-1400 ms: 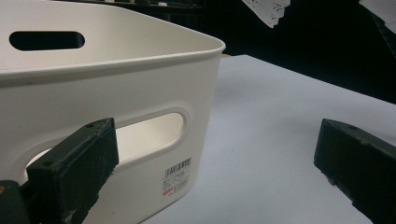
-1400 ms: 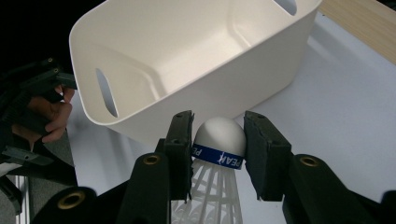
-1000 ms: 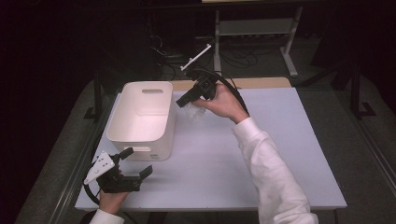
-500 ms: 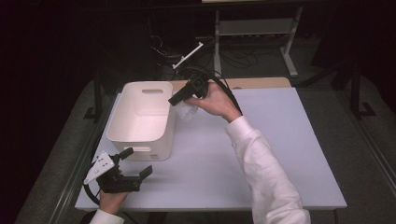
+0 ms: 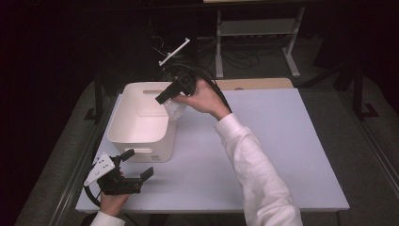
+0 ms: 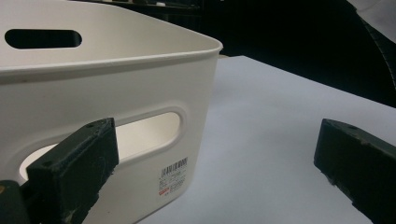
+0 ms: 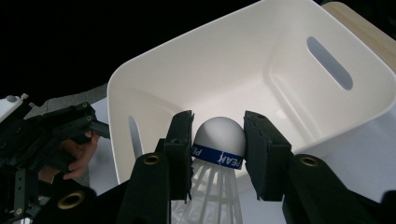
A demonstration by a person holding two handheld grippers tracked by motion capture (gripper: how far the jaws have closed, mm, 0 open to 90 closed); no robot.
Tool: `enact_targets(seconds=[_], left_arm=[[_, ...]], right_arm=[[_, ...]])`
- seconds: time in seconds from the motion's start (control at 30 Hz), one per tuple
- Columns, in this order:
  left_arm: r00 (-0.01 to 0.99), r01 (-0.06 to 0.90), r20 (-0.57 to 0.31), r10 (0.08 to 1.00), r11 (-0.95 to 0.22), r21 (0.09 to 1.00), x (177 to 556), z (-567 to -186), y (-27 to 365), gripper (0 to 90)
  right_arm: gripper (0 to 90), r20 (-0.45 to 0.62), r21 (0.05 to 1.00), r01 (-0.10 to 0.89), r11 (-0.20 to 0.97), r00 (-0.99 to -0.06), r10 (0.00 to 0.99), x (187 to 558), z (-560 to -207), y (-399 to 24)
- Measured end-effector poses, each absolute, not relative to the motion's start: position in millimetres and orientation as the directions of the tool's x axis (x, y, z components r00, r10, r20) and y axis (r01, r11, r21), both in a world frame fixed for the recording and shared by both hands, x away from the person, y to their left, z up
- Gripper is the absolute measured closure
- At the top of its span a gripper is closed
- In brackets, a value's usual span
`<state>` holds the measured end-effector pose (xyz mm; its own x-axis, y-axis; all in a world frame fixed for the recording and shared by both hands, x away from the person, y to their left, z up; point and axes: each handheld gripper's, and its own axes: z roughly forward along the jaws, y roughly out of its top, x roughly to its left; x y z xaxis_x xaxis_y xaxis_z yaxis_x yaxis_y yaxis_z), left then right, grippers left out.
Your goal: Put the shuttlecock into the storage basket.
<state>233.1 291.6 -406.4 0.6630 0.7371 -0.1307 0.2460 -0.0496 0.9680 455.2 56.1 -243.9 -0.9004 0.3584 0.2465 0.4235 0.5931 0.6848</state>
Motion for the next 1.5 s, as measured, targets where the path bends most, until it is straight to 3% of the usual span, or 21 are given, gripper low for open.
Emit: enact_targets(seconds=[1.5], left_arm=[[0.656,0.254,-0.134,0.742,-0.05,0.966,233,-407,292,0.0]], right_arm=[[62.3,0.278,0.721,0.389,0.573,-0.921,0.274,463,-263,111]])
